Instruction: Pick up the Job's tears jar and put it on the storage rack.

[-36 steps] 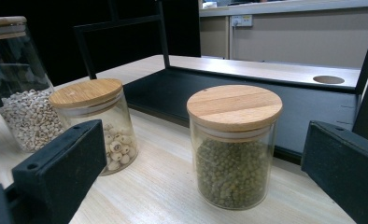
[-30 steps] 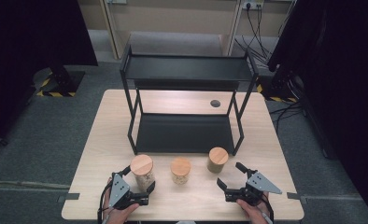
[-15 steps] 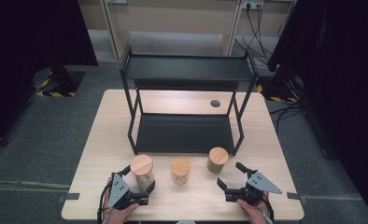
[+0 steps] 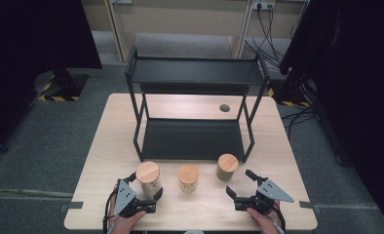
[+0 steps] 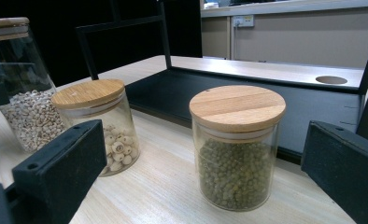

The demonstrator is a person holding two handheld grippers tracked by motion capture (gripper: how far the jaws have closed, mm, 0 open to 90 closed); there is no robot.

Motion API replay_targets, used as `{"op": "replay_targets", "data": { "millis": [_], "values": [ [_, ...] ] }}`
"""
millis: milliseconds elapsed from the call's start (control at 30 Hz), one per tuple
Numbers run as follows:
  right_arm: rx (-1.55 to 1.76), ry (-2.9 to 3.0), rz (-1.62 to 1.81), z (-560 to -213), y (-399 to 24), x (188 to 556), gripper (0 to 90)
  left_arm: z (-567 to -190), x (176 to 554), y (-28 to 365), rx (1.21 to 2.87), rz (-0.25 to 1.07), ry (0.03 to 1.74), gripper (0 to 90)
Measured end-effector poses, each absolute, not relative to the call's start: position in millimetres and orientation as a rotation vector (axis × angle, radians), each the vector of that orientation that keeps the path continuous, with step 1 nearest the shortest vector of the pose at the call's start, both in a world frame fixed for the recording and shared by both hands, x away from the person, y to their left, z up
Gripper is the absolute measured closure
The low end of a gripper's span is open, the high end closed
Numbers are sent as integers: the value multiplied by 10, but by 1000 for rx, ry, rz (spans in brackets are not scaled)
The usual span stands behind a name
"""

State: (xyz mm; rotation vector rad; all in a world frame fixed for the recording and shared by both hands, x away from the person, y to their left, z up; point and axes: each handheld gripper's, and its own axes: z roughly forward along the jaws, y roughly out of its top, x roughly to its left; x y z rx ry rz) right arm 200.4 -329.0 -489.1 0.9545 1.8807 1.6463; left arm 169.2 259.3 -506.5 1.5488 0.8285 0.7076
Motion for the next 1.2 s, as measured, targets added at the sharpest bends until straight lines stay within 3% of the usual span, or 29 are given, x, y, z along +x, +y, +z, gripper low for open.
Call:
{"op": "replay_targets", "data": {
  "millis": [233, 467, 1200],
  "values": [
    [954, 1884, 1649, -4894, -3289, 2013, 7, -5049, 1719, 2571, 1554, 715, 829, 45],
    [957, 1888, 1650, -4897, -3284, 2022, 8, -5000, 1749, 2537, 1582, 741, 806, 236],
    [941, 1895, 1661, -4894, -3276, 2030, 12, -4816, 1893, 2489, 1567, 697, 855, 247]
  ]
}}
